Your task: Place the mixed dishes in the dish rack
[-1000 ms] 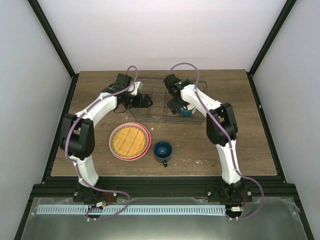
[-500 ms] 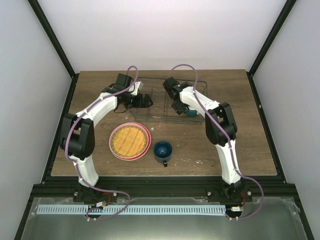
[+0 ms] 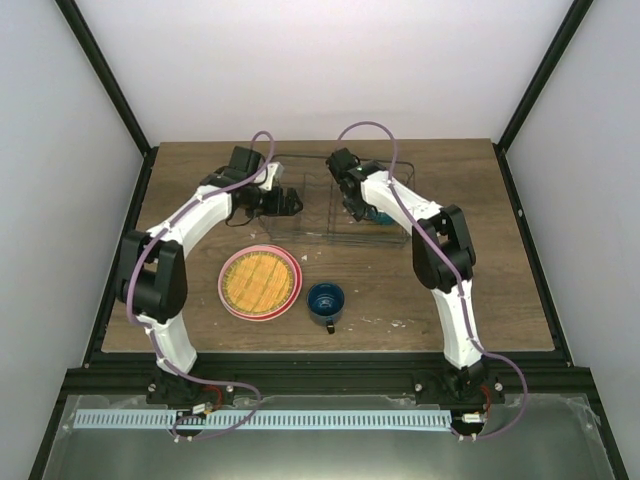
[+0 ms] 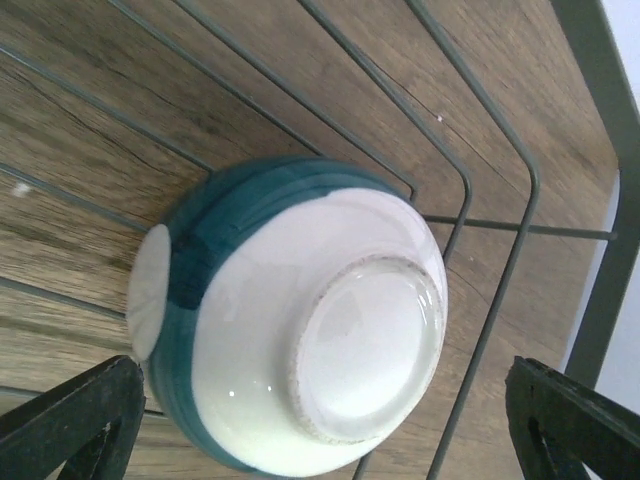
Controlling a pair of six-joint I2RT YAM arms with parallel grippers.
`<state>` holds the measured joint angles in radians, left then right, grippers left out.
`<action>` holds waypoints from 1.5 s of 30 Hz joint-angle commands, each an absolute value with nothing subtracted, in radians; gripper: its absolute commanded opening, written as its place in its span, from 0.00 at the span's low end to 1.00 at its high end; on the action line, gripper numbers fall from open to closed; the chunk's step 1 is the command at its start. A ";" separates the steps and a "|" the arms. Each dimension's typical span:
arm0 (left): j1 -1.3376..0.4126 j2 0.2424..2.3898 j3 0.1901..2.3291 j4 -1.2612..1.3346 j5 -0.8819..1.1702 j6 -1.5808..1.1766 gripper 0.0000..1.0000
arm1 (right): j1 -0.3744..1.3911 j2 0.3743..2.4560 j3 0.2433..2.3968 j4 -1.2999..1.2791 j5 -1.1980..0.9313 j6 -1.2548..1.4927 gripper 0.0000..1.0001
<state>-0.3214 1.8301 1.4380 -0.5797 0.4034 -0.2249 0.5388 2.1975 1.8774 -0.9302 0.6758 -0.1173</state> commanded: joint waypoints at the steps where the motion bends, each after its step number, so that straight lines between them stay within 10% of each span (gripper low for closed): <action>1: -0.321 1.738 1.433 -0.632 0.353 -0.199 1.00 | 0.535 2.109 1.926 -0.926 0.548 -0.106 1.00; 29: -0.760 1.594 1.354 -1.109 0.187 -0.093 0.98 | 0.205 1.827 1.819 -0.884 0.270 0.212 1.00; 45: -0.863 1.774 1.361 -1.045 0.137 -0.087 0.75 | 0.199 1.688 1.653 -0.858 0.273 0.202 1.00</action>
